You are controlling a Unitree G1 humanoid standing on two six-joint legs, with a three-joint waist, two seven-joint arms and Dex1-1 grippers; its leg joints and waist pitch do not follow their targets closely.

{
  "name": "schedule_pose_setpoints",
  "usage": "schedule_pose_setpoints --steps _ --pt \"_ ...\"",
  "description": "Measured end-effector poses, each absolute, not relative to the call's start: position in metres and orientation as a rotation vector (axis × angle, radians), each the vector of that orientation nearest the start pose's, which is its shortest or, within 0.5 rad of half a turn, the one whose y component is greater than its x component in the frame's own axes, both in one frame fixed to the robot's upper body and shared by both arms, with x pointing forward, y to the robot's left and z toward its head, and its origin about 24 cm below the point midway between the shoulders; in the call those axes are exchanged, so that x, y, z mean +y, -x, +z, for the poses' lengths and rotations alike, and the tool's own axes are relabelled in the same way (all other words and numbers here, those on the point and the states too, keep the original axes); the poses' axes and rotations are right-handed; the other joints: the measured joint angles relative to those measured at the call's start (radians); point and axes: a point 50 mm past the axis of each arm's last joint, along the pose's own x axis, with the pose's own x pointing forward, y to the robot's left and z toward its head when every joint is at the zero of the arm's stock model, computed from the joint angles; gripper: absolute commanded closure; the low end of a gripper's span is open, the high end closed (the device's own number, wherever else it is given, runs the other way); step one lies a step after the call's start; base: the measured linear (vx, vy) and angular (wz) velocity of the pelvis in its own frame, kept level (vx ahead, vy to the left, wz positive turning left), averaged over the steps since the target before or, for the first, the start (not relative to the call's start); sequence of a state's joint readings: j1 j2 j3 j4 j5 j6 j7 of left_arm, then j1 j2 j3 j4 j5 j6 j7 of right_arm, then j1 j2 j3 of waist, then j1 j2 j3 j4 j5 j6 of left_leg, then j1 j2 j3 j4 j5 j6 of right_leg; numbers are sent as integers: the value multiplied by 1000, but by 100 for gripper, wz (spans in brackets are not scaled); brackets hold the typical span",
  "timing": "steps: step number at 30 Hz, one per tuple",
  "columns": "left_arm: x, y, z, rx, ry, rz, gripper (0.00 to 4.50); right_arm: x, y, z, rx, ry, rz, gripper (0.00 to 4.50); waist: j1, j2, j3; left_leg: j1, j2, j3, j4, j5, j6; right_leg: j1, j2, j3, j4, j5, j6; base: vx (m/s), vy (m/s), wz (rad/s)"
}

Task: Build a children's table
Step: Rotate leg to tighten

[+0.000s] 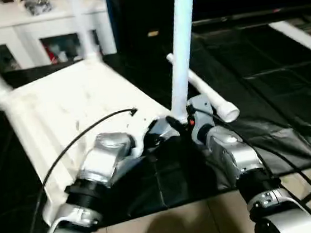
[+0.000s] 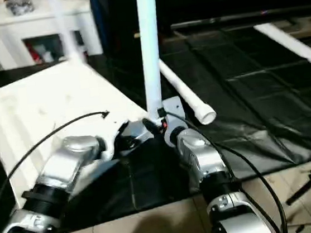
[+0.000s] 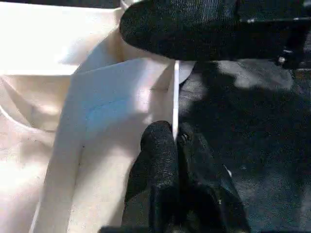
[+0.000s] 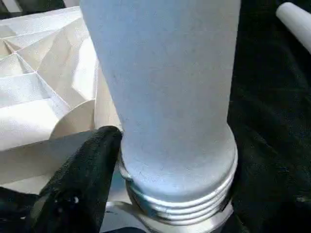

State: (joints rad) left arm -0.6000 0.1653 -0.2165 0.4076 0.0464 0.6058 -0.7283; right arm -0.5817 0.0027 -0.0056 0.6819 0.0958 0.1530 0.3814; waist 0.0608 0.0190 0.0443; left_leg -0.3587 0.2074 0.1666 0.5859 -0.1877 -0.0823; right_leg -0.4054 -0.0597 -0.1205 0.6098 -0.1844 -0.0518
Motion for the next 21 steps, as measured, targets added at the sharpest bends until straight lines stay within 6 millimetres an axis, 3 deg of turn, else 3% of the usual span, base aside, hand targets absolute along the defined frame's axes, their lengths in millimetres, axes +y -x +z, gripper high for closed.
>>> schedule_pose_setpoints --steps 7,15,21 --pt "97 -324 57 542 -256 -896 450 -88 -333 35 241 -86 590 7 2 0 0 0 0 1 1 -1 0 0 0 0 0 0 0 0 0 0" --pt "119 -319 56 527 -325 -1011 450 -125 -308 34 234 12 833 3 18 1 1 0 0 0 2 -2 -1 1 0 1 0 0 2 0 0 0" --pt "134 -310 57 533 -381 -1177 450 -150 -300 49 260 64 1059 3 40 1 1 4 0 1 3 -1 -1 2 0 1 0 -2 5 0 0 0"
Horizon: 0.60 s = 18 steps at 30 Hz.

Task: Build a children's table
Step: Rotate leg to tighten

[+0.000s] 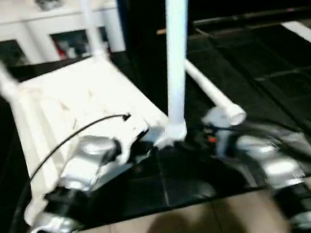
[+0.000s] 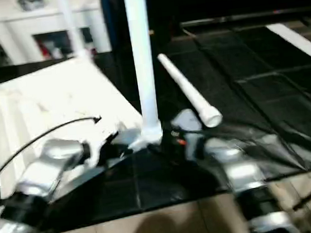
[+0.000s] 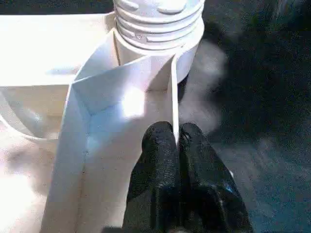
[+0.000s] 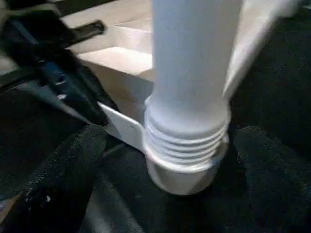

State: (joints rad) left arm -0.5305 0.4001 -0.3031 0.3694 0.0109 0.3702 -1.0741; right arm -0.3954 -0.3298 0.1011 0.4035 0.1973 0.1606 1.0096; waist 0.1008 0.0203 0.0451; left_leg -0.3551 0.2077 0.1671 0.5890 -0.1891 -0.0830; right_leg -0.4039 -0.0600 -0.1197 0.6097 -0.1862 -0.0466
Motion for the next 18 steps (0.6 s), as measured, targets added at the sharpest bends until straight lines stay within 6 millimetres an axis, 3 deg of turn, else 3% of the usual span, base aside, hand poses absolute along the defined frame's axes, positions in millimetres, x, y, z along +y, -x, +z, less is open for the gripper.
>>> schedule_pose_setpoints --steps 5,9,13,18 --pt "145 -302 58 550 -468 -1319 450 -148 -299 59 320 126 1265 3 16 0 0 -1 0 0 2 -2 -3 2 0 1 0 1 -2 0 0 0" --pt "150 -299 59 557 -516 -1390 450 -145 -306 68 325 170 1333 3 23 0 0 0 1 1 3 -2 -3 5 -1 1 0 1 -1 0 0 0" --pt "147 -298 61 547 -539 -1445 450 -141 -303 65 354 166 1402 3 37 0 0 -1 0 1 3 -2 -2 5 -1 3 0 0 0 0 0 0" --pt "149 -296 61 549 -566 -1485 450 -136 -303 61 397 184 1455 19 41 0 0 -1 1 1 3 -2 -3 5 -1 3 1 0 0 0 0 0"
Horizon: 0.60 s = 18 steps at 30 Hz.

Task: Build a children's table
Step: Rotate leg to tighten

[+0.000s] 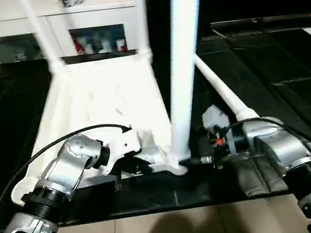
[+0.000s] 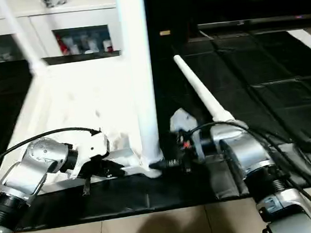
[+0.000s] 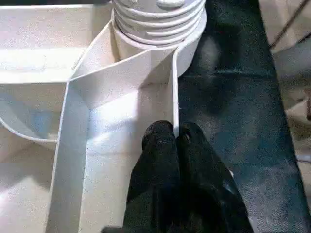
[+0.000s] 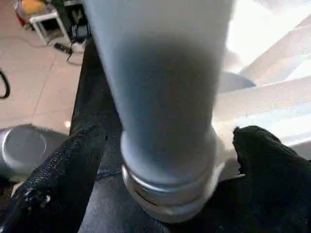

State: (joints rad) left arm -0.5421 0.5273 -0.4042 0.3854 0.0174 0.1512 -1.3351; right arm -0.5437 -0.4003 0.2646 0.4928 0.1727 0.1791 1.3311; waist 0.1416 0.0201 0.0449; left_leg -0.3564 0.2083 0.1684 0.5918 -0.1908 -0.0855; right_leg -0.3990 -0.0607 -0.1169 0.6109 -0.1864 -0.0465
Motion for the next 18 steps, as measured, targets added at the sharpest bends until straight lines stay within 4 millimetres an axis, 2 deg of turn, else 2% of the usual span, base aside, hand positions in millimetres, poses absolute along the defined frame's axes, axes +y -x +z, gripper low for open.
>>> schedule_pose_setpoints --steps 5,7,9,18 --pt "149 -296 61 546 -580 -1504 450 -128 -303 57 399 193 1485 47 2 0 0 0 0 0 1 0 0 1 0 0 0 0 0 0 0 0" --pt "149 -297 61 546 -580 -1506 450 -127 -303 55 401 189 1489 73 2 0 0 0 0 0 1 0 0 1 0 0 0 0 0 0 0 0" --pt "149 -297 61 547 -581 -1506 450 -127 -303 55 401 189 1489 77 2 0 0 0 0 0 1 0 0 1 0 0 0 0 0 0 0 0" --pt "149 -298 60 543 -588 -1508 450 -125 -305 55 409 177 1507 154 2 0 0 0 0 0 1 1 0 1 0 0 1 0 0 0 0 0"
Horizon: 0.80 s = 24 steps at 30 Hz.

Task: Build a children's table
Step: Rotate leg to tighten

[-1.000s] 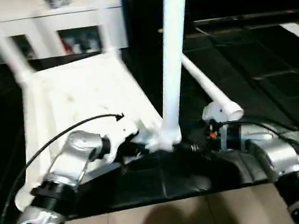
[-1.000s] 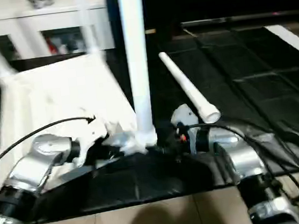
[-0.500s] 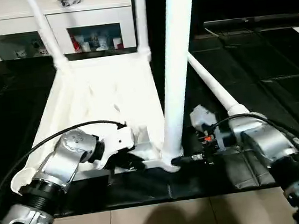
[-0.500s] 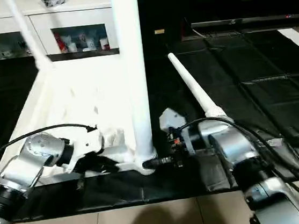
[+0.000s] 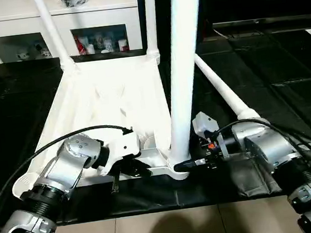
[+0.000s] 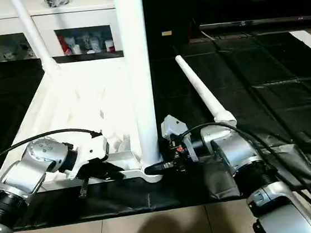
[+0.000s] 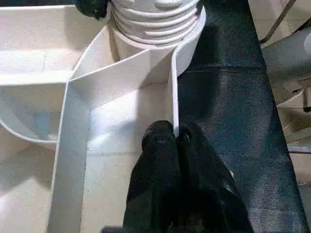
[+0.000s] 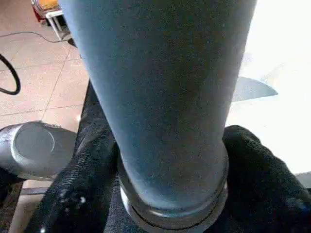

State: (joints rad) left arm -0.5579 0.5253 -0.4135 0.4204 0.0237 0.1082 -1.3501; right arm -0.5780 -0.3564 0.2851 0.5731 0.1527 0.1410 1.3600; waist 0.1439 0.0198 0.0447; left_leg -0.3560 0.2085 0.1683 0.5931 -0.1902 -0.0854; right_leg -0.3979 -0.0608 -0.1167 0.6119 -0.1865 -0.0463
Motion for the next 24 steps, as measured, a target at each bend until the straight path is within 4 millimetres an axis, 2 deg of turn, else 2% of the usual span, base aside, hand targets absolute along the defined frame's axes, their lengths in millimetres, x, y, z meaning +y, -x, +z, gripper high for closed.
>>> schedule_pose_setpoints --steps 3,8,13,18,24 --pt "149 -298 60 542 -587 -1508 450 -125 -305 55 409 177 1507 172 0 0 0 0 0 0 0 0 0 0 0 0 0 0 0 0 0 0" --pt "146 -299 59 561 -511 -1488 450 -121 -305 54 403 156 1499 177 0 0 0 0 0 0 1 0 0 0 0 1 1 0 0 0 0 0" --pt "143 -306 57 580 -416 -1346 450 -120 -304 48 367 96 1296 178 -9 0 0 2 0 1 1 1 -1 0 0 2 1 1 3 0 0 0" --pt "131 -314 53 587 -301 -1171 450 -113 -314 46 349 47 1021 178 -51 0 -1 3 -1 2 1 2 -2 0 1 4 1 1 5 0 0 0" --pt "116 -325 54 588 -208 -935 450 -86 -335 47 331 -10 682 178 -89 2 0 1 -1 2 -2 3 -3 -3 2 5 0 1 4 0 0 0"
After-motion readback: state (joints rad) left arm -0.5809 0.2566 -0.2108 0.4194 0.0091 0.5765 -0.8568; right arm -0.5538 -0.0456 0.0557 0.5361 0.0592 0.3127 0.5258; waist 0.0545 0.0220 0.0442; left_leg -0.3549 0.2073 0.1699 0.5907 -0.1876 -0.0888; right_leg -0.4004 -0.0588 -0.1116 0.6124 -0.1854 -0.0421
